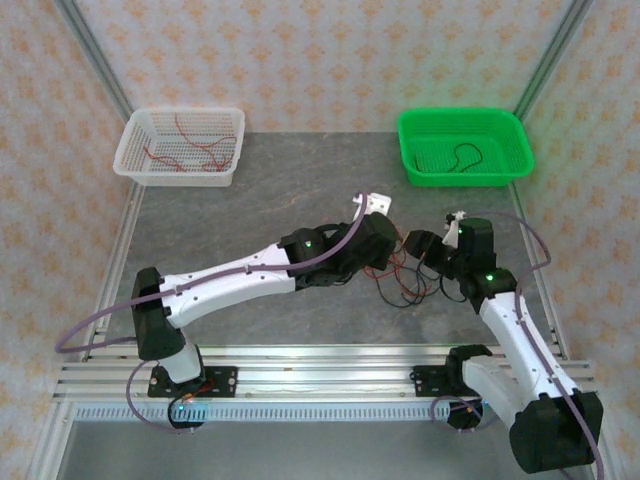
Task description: Untangle the cables
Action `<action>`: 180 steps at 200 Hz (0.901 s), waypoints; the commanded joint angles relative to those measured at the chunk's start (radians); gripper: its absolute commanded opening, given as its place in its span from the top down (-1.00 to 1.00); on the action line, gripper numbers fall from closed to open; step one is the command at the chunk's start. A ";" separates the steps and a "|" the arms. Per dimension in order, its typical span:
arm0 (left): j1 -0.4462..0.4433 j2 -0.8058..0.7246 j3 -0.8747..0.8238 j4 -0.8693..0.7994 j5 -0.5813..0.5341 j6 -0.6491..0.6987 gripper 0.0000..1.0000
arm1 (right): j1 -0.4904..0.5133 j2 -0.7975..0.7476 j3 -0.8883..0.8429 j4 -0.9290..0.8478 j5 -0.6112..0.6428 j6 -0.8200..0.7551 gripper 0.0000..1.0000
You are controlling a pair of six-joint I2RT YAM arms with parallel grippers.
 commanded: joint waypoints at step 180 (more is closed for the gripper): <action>0.136 -0.021 0.064 0.019 0.087 0.108 1.00 | 0.174 0.014 0.142 0.091 0.011 0.120 -0.24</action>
